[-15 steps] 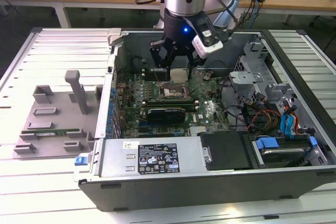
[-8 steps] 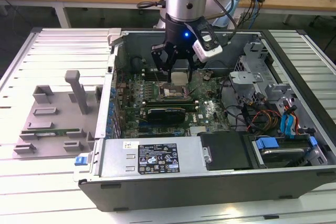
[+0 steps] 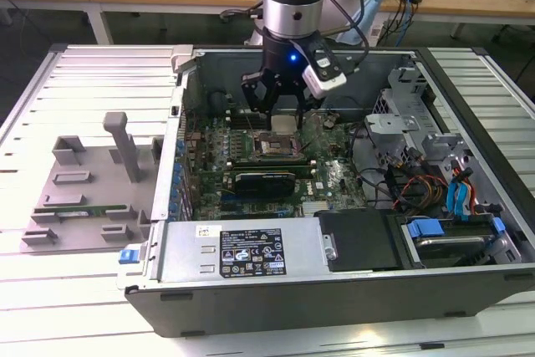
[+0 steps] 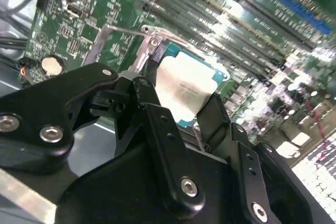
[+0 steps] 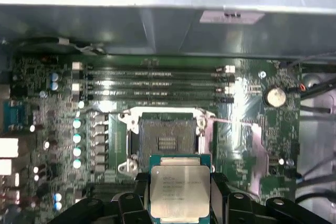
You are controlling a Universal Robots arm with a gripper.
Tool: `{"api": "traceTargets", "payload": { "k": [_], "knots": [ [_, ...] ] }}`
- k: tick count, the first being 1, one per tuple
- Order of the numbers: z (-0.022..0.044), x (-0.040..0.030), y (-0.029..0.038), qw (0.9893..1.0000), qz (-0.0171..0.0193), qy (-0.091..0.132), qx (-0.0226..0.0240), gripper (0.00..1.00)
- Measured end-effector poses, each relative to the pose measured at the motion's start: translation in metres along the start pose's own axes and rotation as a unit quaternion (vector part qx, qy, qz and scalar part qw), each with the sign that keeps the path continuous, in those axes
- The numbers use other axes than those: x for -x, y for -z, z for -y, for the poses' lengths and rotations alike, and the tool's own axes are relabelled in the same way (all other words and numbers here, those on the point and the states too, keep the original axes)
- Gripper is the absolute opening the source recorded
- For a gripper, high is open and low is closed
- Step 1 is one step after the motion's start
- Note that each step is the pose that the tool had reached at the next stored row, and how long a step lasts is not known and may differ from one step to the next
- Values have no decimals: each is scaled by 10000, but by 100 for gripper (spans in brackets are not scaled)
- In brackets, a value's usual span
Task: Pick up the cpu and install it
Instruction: 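Pick up the cpu and move it towards the insertion slot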
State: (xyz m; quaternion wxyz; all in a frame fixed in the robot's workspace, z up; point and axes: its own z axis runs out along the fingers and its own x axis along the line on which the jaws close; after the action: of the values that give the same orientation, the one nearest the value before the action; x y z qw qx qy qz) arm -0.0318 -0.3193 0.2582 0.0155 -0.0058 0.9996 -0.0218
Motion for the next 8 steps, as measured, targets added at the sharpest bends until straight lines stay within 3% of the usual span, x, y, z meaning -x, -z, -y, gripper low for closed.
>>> {"api": "traceTargets", "payload": {
  "k": [2, 8],
  "knots": [
    [-32, 0, -17, 10000, 0, 0, -4, 55],
    [-37, 0, -23, 10000, 0, 1, -4, 55]
  ]
}}
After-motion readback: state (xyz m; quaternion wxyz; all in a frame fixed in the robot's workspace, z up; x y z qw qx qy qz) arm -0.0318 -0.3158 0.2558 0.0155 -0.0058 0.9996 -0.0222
